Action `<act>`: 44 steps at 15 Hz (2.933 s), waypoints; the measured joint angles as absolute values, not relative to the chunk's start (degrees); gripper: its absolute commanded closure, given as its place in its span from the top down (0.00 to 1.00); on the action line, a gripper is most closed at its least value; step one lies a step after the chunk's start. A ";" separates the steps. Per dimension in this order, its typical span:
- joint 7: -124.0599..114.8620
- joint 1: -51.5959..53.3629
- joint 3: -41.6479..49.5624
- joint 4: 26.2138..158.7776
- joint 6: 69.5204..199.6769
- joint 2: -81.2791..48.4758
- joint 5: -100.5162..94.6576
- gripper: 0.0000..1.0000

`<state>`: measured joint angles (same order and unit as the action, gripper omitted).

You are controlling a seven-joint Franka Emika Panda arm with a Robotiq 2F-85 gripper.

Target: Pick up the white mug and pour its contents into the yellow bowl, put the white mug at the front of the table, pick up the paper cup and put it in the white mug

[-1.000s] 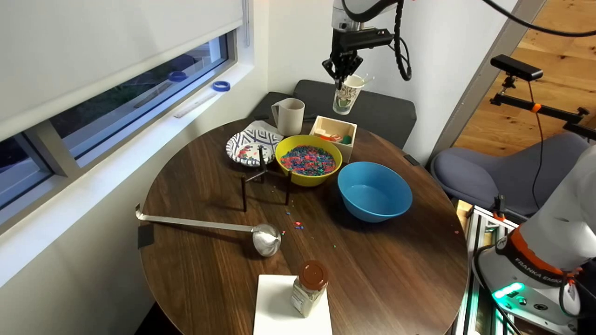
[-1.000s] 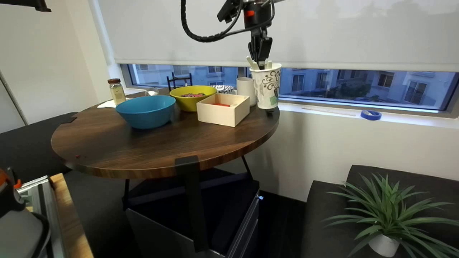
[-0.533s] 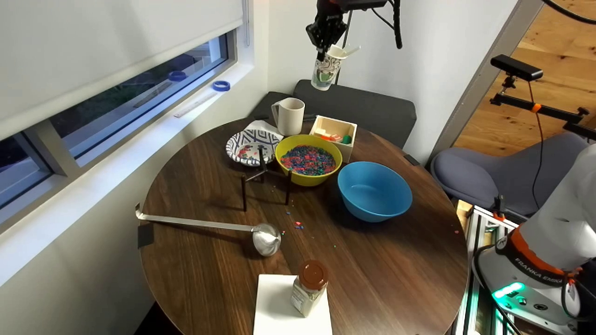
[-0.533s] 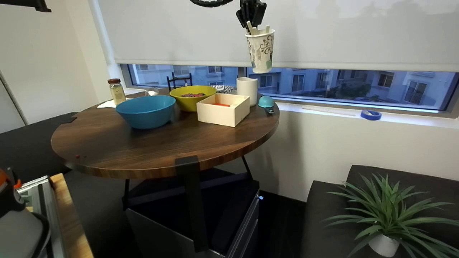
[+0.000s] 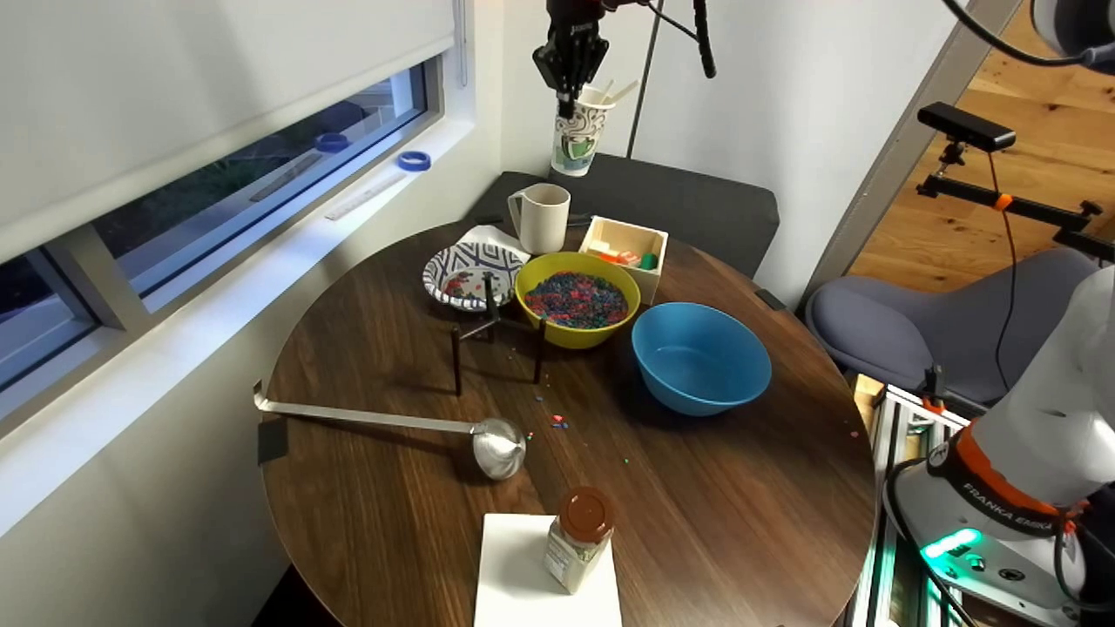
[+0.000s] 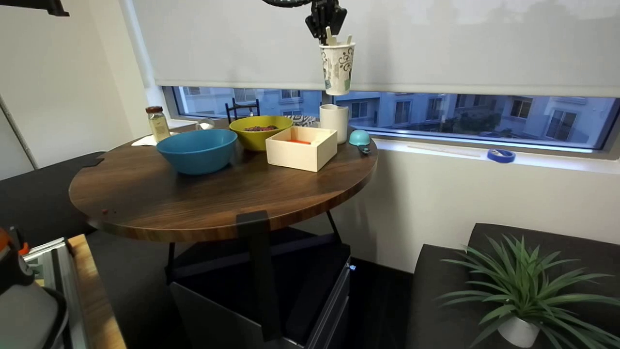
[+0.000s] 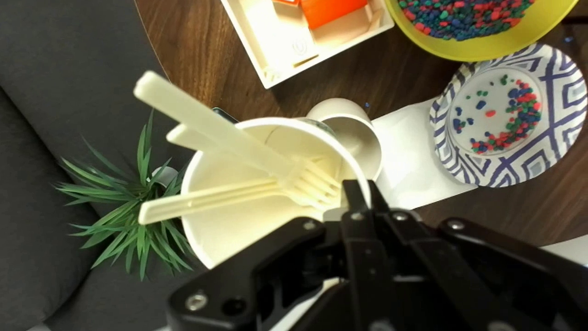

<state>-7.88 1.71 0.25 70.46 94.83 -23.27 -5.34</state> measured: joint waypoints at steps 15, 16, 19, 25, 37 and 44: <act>-6.46 3.98 0.19 54.86 86.31 -36.15 -6.26 0.01; -6.46 3.98 0.20 54.39 86.31 -36.54 -6.27 0.01; -6.48 4.04 0.16 53.36 86.31 -37.49 -6.26 0.01; -6.58 4.52 0.08 52.44 86.31 -39.04 -6.26 0.01; -8.03 5.02 0.25 52.53 88.27 -41.91 -6.35 0.36; -7.95 5.51 0.27 52.47 88.91 -41.47 -7.07 0.87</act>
<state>-7.95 5.51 0.27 52.47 88.91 -41.47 -7.07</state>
